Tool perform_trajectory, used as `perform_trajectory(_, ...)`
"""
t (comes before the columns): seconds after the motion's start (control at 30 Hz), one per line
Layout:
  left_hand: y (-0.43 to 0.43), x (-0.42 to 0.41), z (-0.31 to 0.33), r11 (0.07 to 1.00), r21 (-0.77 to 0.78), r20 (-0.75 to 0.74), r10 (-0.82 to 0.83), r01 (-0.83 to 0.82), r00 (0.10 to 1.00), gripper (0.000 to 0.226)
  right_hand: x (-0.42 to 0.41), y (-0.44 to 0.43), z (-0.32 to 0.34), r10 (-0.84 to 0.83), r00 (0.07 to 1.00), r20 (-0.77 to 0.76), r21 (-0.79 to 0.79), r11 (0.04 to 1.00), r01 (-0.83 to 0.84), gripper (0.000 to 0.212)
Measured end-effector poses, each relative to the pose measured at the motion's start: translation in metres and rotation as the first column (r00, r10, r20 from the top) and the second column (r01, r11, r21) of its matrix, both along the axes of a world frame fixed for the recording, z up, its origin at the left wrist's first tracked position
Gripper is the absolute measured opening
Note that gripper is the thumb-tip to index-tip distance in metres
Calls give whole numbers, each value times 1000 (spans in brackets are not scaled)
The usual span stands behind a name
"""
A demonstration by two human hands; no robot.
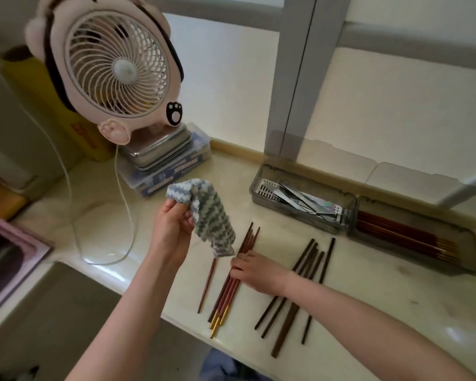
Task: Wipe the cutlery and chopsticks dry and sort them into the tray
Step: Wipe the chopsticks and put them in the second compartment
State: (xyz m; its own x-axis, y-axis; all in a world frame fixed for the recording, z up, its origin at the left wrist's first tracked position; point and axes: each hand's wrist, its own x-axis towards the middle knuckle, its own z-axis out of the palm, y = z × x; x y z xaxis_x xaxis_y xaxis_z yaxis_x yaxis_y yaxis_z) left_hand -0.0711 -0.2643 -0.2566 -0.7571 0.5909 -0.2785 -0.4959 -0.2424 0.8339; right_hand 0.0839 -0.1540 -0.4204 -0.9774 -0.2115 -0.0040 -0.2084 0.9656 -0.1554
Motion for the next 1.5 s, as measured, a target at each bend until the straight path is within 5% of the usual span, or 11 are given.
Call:
perform_trajectory(0.2,-3,1,-1,1000,1,-3,-13,13,1000,24,0,-7,5,54,997,49,65,996,-57,25)
perform_trajectory(0.43,-2,-4,-19,997,-22,59,-67,69,996,22,-12,-8,19,55,952,302,6,998,-59,15)
perform_trajectory(0.6,-7,-9,-38,990,-65,132,-117,126,984,26,2,6,63,-98,977,190,-154,980,128,20)
perform_trajectory(0.8,9,7,-44,974,-21,145,-220,225,965,23,4,12,129,-520,849,-93,-607,706,366,12)
perform_trajectory(1.0,22,19,-49,970,-48,136,-231,239,963,23,21,-17,68,-649,723,236,-603,486,632,6)
perform_trajectory(1.1,23,24,-50,961,-91,108,-252,262,962,22,23,-20,62,-635,697,333,-615,414,671,9)
perform_trajectory(1.3,31,39,-39,920,-204,-33,-348,335,937,21,7,-6,99,-400,711,579,-738,113,665,17)
perform_trajectory(1.5,39,45,-28,904,-189,-48,-400,385,915,20,7,1,113,-73,737,672,-735,57,676,22)
